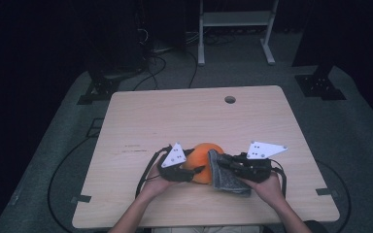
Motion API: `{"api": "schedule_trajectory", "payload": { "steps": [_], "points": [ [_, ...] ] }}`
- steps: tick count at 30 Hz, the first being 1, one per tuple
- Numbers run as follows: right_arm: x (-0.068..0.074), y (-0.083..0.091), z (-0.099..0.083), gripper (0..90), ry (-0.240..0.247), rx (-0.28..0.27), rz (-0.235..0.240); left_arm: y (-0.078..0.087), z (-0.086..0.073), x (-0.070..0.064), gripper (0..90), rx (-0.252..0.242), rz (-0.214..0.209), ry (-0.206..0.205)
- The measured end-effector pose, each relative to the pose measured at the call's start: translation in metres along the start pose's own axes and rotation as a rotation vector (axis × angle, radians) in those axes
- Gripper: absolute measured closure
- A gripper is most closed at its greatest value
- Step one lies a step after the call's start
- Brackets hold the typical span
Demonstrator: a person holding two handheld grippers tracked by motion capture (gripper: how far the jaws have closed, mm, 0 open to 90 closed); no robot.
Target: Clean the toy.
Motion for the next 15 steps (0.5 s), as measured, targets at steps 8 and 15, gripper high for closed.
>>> {"api": "schedule_trajectory", "payload": {
  "steps": [8,15],
  "points": [
    [-0.002,-0.029,-0.013,79.0,-0.012,0.077,0.026,0.002,-0.012,0.001,31.9,0.014,-0.007,-0.013],
    [-0.001,-0.022,-0.027,79.0,-0.015,0.117,-0.001,0.005,0.000,0.004,13.8,0.007,-0.064,0.121]
  ]
}}
Point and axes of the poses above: each handheld gripper's, and its own axes: y roughly backward along the jaws, z roughly out of its top, x roughly to its left, the point moved 7 cm from there along -y, roughly forward along the jaws, and after that the axes turned 15 degrees about y, right-handed, at the moved point
